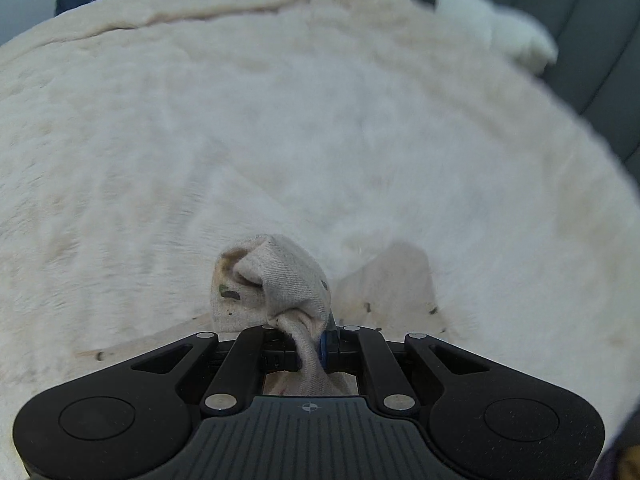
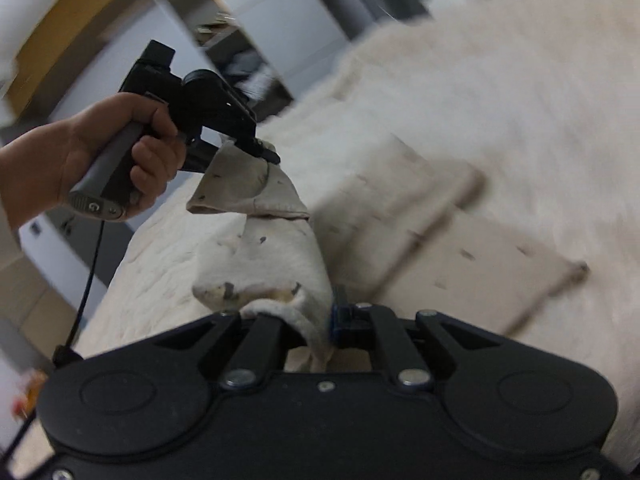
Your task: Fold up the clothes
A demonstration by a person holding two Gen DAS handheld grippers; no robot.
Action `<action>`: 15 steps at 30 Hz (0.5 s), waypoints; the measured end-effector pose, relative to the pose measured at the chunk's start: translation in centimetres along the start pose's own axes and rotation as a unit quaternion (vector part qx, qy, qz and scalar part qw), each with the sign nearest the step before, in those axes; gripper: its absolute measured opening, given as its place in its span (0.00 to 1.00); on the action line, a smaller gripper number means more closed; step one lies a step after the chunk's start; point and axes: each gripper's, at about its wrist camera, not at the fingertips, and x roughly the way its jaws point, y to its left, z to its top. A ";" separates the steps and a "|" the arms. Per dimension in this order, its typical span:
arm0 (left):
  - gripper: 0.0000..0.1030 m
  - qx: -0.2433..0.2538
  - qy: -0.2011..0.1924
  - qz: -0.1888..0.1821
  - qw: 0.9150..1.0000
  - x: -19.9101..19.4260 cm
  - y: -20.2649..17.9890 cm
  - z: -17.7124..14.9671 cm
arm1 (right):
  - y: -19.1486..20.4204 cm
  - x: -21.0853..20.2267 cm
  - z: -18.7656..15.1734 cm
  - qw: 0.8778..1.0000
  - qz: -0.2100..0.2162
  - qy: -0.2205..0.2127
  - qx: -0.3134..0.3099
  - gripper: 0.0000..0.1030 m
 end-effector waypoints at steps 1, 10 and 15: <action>0.08 0.000 0.011 0.000 1.000 1.0 -0.9 0.1 | -0.7 0.3 0.3 1.000 -0.001 0.005 0.015 0.02; 0.65 -0.027 -0.076 -0.201 0.976 -3.6 0.2 -1.8 | -6.1 -4.7 4.4 0.995 -0.050 -0.043 0.069 0.25; 0.78 -0.077 -0.176 -0.162 0.968 -9.2 9.0 -10.2 | -5.7 -5.4 11.0 0.995 -0.049 -0.088 -0.016 0.48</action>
